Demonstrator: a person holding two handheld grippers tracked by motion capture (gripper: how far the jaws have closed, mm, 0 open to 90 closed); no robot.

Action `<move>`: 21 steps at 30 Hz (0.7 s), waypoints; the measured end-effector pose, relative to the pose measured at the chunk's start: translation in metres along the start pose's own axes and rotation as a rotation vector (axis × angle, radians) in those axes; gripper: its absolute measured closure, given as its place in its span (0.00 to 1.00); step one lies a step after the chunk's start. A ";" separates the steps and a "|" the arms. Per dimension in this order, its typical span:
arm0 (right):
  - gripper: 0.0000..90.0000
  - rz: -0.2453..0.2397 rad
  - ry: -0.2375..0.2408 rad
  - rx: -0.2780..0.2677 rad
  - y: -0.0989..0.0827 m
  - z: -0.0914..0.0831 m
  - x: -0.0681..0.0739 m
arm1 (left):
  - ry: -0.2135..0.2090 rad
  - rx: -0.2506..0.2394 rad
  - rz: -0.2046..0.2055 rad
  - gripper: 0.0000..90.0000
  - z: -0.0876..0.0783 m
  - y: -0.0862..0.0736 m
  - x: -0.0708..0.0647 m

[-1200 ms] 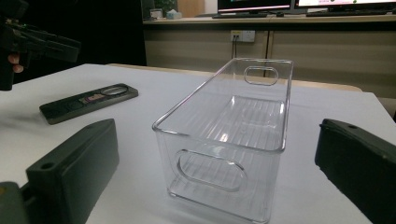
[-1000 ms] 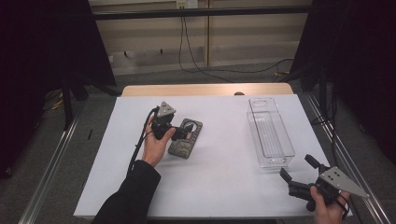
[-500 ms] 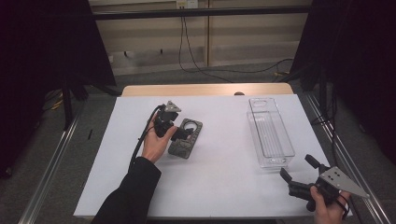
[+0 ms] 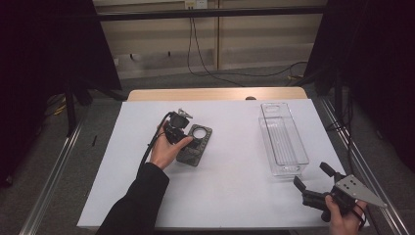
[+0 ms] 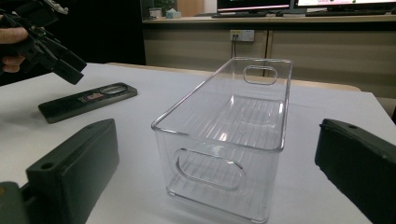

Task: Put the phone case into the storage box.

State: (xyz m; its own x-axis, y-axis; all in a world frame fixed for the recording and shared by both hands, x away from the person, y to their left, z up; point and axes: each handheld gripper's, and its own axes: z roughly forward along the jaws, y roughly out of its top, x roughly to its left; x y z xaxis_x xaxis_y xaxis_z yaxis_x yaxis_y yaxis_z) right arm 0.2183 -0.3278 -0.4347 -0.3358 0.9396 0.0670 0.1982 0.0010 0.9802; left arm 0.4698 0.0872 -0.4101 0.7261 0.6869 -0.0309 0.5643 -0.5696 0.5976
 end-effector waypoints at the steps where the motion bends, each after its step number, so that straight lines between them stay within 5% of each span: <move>1: 0.00 0.000 0.000 0.000 0.000 0.000 0.000 | 0.007 0.015 0.004 0.06 0.002 0.000 0.000; 11: 0.00 -0.004 0.001 0.004 0.000 0.000 0.000 | 0.019 0.093 -0.057 0.05 0.014 -0.001 0.003; 21: 0.00 -0.003 -0.001 0.013 -0.001 0.001 0.000 | 0.032 0.126 -0.048 0.05 0.025 0.000 -0.005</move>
State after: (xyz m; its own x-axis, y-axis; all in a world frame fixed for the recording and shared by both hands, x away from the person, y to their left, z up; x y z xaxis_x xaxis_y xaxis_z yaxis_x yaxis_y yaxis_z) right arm 0.2187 -0.3272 -0.4354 -0.3357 0.9398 0.0642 0.2088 0.0078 0.9779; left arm 0.4759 0.0730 -0.4300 0.6854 0.7276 -0.0300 0.6442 -0.5866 0.4909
